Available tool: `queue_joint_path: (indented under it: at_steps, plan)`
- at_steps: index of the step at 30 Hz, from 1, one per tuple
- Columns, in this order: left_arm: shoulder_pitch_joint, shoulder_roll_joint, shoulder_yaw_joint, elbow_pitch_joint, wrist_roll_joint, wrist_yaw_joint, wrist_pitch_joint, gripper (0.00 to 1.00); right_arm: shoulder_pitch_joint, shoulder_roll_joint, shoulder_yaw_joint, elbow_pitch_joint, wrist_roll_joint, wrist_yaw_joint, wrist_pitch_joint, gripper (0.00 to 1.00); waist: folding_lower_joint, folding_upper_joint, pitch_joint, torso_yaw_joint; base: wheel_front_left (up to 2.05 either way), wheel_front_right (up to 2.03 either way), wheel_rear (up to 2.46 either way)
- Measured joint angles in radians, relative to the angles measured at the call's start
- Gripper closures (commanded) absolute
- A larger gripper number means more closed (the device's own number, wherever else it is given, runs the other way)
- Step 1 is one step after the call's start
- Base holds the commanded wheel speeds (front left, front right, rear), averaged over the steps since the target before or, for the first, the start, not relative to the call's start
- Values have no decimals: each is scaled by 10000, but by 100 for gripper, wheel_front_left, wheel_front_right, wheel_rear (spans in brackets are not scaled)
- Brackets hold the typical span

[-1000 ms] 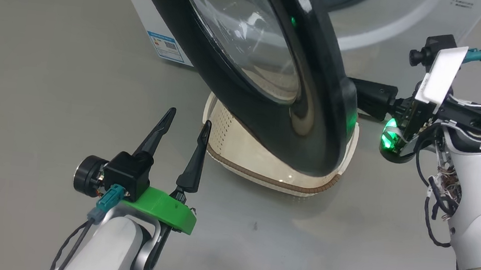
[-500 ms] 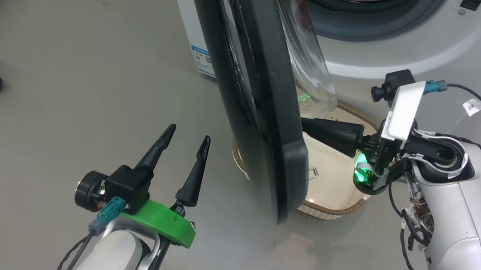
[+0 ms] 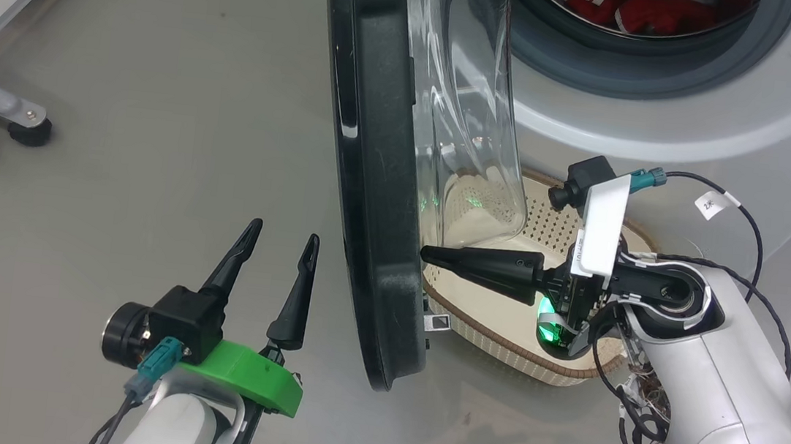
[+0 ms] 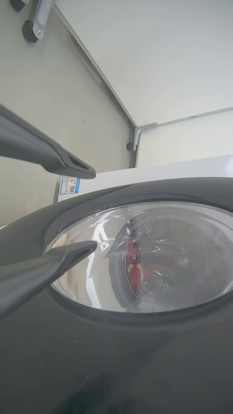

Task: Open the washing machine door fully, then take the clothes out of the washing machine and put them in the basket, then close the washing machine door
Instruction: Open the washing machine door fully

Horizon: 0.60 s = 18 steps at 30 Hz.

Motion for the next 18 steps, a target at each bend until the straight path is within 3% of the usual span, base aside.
queue_joint_path:
  at_steps: [18]
  plan:
    - [249, 0, 205, -226, 48, 71, 0, 0, 500, 36, 48, -393, 244, 56, -677, 100, 0, 0, -113, 14, 0, 0, 0]
